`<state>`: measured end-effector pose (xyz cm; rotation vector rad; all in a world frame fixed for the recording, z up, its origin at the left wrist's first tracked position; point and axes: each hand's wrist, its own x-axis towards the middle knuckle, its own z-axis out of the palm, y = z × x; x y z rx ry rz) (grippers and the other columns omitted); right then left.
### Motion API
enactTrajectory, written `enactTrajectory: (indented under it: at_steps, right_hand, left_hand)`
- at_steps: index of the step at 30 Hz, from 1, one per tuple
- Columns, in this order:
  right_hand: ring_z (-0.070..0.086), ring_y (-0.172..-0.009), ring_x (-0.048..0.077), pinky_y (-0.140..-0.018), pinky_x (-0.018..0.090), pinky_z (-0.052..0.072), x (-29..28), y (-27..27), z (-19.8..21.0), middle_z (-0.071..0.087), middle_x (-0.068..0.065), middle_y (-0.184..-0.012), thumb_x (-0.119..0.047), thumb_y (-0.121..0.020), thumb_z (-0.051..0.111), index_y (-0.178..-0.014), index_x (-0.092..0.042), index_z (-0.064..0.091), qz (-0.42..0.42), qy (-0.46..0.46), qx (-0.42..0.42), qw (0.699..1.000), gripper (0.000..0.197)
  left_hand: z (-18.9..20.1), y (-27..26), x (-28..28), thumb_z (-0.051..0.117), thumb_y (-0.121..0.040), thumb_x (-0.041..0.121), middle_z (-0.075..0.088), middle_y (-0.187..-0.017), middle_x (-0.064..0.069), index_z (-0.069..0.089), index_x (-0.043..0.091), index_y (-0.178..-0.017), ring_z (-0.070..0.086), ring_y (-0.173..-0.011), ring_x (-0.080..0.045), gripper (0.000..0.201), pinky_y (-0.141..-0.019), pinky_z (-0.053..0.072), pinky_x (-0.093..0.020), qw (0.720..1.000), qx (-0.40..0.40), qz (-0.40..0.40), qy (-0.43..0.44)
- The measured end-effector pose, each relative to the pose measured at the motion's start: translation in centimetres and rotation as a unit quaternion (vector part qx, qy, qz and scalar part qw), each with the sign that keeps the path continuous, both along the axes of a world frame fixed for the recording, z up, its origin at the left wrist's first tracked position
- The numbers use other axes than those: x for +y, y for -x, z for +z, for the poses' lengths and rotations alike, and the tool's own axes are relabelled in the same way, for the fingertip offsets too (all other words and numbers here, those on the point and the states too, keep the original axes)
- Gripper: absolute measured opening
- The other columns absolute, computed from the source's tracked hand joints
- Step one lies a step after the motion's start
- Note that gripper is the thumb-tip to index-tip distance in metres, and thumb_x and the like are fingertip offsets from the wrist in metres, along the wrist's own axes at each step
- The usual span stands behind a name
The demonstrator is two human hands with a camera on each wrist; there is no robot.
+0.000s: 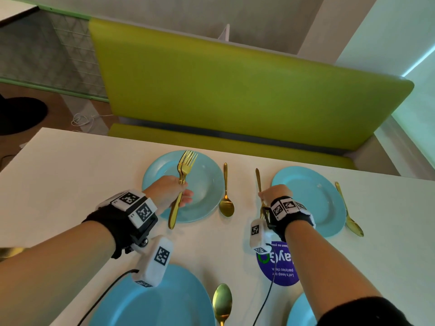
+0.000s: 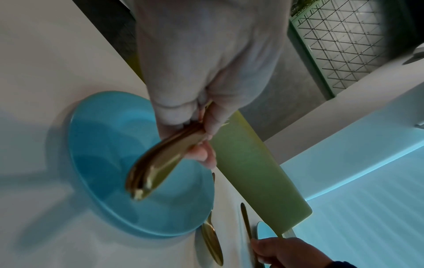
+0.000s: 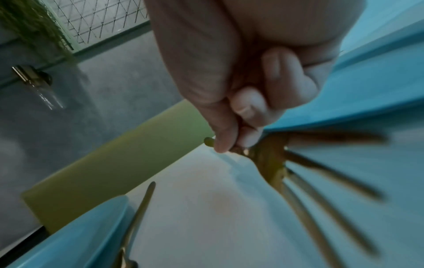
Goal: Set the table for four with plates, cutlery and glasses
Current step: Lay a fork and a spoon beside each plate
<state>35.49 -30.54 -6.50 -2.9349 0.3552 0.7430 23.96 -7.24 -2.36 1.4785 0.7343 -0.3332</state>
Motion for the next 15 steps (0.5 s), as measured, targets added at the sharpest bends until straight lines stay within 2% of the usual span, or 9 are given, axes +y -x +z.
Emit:
enactTrajectory:
  at_steps: [2,4,6,8,9,10,11,13,15]
  right_hand:
    - [0.051,-0.068,0.015,-0.044,0.021,0.029,0.1,0.0,-0.7,0.042,0.001,-0.059,-0.038,-0.091,0.055,-0.069,-0.008,0.048,-0.023,-0.027,-0.011,0.999,0.039]
    - [0.050,-0.074,0.016,-0.042,0.020,0.025,0.2,0.1,-1.0,0.041,0.001,-0.058,-0.034,-0.092,0.055,-0.063,-0.008,0.044,-0.036,-0.038,-0.028,0.998,0.041]
    - [0.054,-0.080,0.018,-0.044,0.019,0.033,0.1,0.2,-1.0,0.049,0.000,-0.063,-0.027,-0.093,0.054,-0.063,-0.009,0.048,-0.052,-0.077,-0.041,0.995,0.036]
    - [0.062,-0.096,0.018,-0.066,0.018,0.051,0.0,0.2,-1.4,0.065,0.001,-0.092,-0.022,-0.095,0.050,-0.091,-0.009,0.065,-0.040,-0.091,-0.036,0.994,0.020]
    - [0.062,-0.104,0.018,-0.074,0.018,0.053,-0.1,0.1,-1.7,0.066,0.003,-0.108,-0.020,-0.095,0.049,-0.107,-0.010,0.065,-0.021,-0.070,-0.042,0.996,0.022]
    - [0.061,-0.105,0.019,-0.071,0.017,0.051,-0.3,0.3,-1.8,0.063,0.006,-0.118,-0.019,-0.094,0.050,-0.117,-0.010,0.062,-0.039,-0.083,-0.044,0.995,0.027]
    - [0.059,-0.099,0.020,-0.060,0.016,0.045,-0.4,0.4,-1.6,0.061,0.010,-0.123,-0.017,-0.093,0.052,-0.121,-0.008,0.059,-0.026,-0.088,-0.023,0.995,0.031]
    - [0.050,-0.085,0.020,-0.051,0.017,0.038,-0.5,0.1,-1.9,0.061,0.015,-0.119,-0.015,-0.090,0.056,-0.114,-0.003,0.062,-0.048,-0.109,-0.035,0.992,0.027]
    - [0.051,-0.076,0.022,-0.059,0.023,0.050,-0.7,-0.2,-1.9,0.063,0.015,-0.095,-0.015,-0.085,0.060,-0.077,-0.005,0.060,-0.116,-0.136,-0.075,0.981,0.013]
  left_hand:
    - [-0.1,0.0,-0.2,0.042,-0.099,0.010,0.063,-0.079,-0.008,0.050,0.006,-0.093,0.062,-0.067,-0.016,0.011,-0.046,0.050,-0.017,1.000,-0.002,-0.009,-0.009]
    - [-0.1,0.0,-0.4,0.042,-0.099,0.010,0.063,-0.080,-0.008,0.050,0.007,-0.090,0.062,-0.067,-0.016,0.012,-0.050,0.051,-0.018,1.000,-0.001,-0.013,-0.015]
    - [-0.2,0.1,-0.5,0.042,-0.099,0.010,0.063,-0.080,-0.007,0.051,0.008,-0.089,0.062,-0.067,-0.015,0.013,-0.052,0.051,-0.019,1.000,0.000,-0.014,-0.020]
    - [-0.3,0.1,-0.5,0.043,-0.099,0.010,0.063,-0.081,-0.007,0.051,0.008,-0.088,0.062,-0.067,-0.015,0.014,-0.054,0.050,-0.019,1.000,0.002,-0.013,-0.023]
    - [-0.4,0.0,-0.6,0.043,-0.099,0.011,0.064,-0.081,-0.007,0.051,0.008,-0.088,0.062,-0.067,-0.015,0.014,-0.053,0.050,-0.019,1.000,0.002,-0.012,-0.025]
    - [-0.4,0.1,-0.6,0.043,-0.099,0.011,0.064,-0.081,-0.007,0.051,0.008,-0.088,0.062,-0.067,-0.014,0.013,-0.053,0.050,-0.019,1.000,0.002,-0.011,-0.027]
    - [-0.4,0.0,-0.6,0.043,-0.098,0.010,0.064,-0.081,-0.007,0.051,0.008,-0.088,0.062,-0.067,-0.015,0.013,-0.053,0.050,-0.019,1.000,0.002,-0.010,-0.028]
    - [-0.4,-0.1,-0.7,0.043,-0.099,0.010,0.063,-0.081,-0.007,0.051,0.008,-0.087,0.061,-0.067,-0.015,0.014,-0.056,0.049,-0.021,0.999,0.000,-0.010,-0.032]
    - [-0.5,-0.1,-0.8,0.042,-0.099,0.010,0.063,-0.082,-0.007,0.051,0.009,-0.088,0.062,-0.068,-0.015,0.014,-0.057,0.049,-0.021,0.999,0.001,-0.012,-0.037]
